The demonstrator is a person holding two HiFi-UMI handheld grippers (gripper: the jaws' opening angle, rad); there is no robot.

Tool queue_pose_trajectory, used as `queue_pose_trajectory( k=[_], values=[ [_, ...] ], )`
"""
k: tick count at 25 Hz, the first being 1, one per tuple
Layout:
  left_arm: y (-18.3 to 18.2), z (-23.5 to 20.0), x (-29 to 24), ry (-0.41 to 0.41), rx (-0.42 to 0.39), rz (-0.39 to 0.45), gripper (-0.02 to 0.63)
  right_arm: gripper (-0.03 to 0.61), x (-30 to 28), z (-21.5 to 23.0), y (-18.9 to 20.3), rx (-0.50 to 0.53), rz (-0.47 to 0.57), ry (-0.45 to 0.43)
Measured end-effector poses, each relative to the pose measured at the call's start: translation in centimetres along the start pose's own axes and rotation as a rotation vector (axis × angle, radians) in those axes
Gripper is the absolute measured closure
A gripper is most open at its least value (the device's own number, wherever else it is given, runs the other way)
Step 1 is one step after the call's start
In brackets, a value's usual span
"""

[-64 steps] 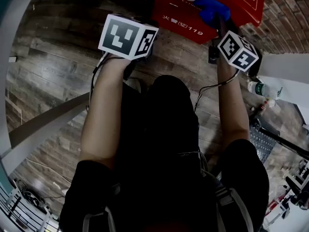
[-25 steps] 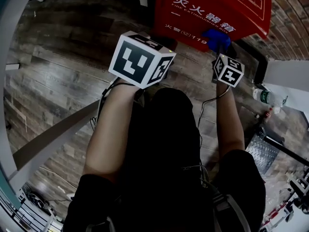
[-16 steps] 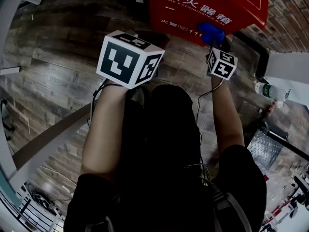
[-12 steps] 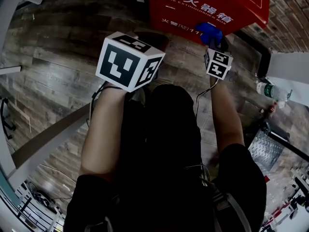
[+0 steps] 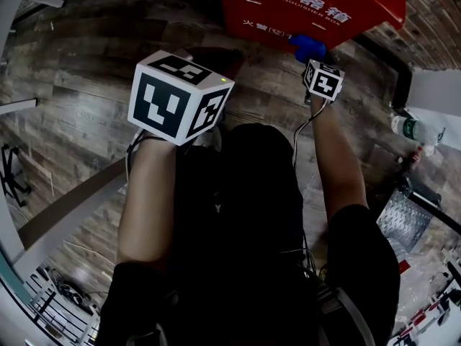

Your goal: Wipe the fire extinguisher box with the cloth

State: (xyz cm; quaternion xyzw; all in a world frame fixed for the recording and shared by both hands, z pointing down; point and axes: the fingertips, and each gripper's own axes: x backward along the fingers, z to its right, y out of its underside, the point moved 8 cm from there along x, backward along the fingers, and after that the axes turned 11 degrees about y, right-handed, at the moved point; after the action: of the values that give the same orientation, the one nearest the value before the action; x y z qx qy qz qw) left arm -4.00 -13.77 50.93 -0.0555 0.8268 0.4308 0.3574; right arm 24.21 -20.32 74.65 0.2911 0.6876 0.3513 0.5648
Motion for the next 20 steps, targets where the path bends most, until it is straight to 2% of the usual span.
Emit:
queue_pose_trajectory(
  k=[5, 10, 13, 16, 20],
  values=[
    [0.3, 0.4, 0.4, 0.007, -0.004, -0.002, 0.606, 0.489, -0.9, 0.0, 0.9, -0.026, -0.062, 0.006],
    [0.5, 1.0, -0.1, 0.017, -0.019, -0.019, 0.606, 0.489, -3.8, 1.1, 4.5, -0.204, -0.238, 0.001],
    [0.4, 1.6, -0.6, 0.032, -0.033, -0.037, 0.606, 0.489, -4.6, 1.5, 6.0, -0.174, -0.293, 0.028],
    [0.1, 1.8, -1.0, 0.041, -0.028, -0.031, 0.606, 0.489, -3.3, 2.0, 6.2, -0.163, -0.281, 0.023],
    [-0.8, 1.0, -2.3, 0.024, -0.049, -0.021, 0.606, 0.489, 1.4, 2.2, 4.9, -0.166, -0.196, -0.041]
  ],
)
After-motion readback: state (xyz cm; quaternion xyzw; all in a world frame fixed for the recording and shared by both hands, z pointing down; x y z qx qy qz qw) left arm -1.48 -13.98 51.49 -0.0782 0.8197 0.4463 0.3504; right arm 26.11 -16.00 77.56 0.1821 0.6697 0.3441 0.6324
